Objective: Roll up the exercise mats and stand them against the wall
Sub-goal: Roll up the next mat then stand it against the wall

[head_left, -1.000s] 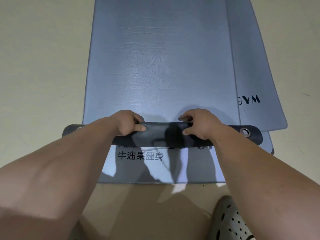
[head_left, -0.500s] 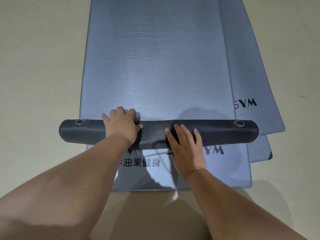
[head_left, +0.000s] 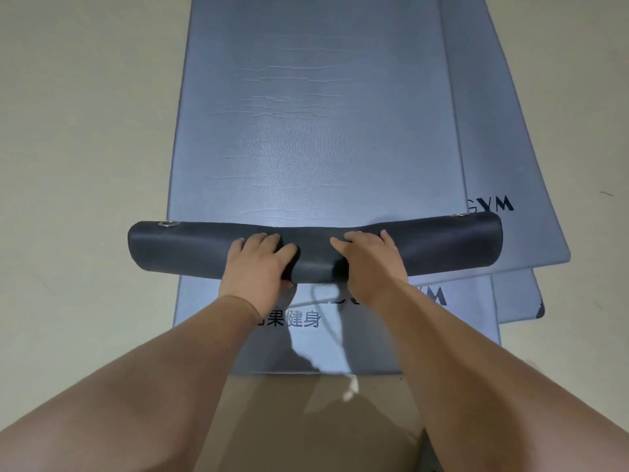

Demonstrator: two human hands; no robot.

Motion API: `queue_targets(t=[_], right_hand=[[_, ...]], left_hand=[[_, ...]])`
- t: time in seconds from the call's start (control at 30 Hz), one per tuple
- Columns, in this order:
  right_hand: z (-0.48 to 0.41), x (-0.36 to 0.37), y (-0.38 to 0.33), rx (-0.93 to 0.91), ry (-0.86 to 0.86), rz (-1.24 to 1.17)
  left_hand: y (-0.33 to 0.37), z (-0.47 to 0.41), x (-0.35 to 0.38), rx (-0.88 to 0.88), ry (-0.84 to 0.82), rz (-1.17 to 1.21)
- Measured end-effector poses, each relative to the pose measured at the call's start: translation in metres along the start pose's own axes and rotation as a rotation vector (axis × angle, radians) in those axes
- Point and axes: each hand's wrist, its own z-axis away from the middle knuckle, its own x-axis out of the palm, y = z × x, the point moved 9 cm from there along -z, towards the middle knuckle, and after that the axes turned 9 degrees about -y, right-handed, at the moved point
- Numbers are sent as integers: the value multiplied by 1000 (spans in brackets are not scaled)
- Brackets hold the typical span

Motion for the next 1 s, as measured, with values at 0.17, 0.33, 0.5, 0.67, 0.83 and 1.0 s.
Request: queue_targets(t=[0.17,0.33,0.5,0.67,0.83,1.0], right_hand=[[15,-10,7,-43,119,29],[25,-8,17,56,162,115],[-6,-44,21,19,-57,83],[-23,-81,20,-86,-165,1],[-41,-105,22,-102,-294,-65],[-52,-109,27,-98,-284,-138]], left_hand=[[-6,-13,-8,-12,-76,40],[-13,-36,-27,-38,-237,117],[-30,-58,-52,-86,-323,383],[-25,-39,-84,-65,109,117],[13,-6,-54,23,257,14],[8,-19,-14,-88,-125,9]])
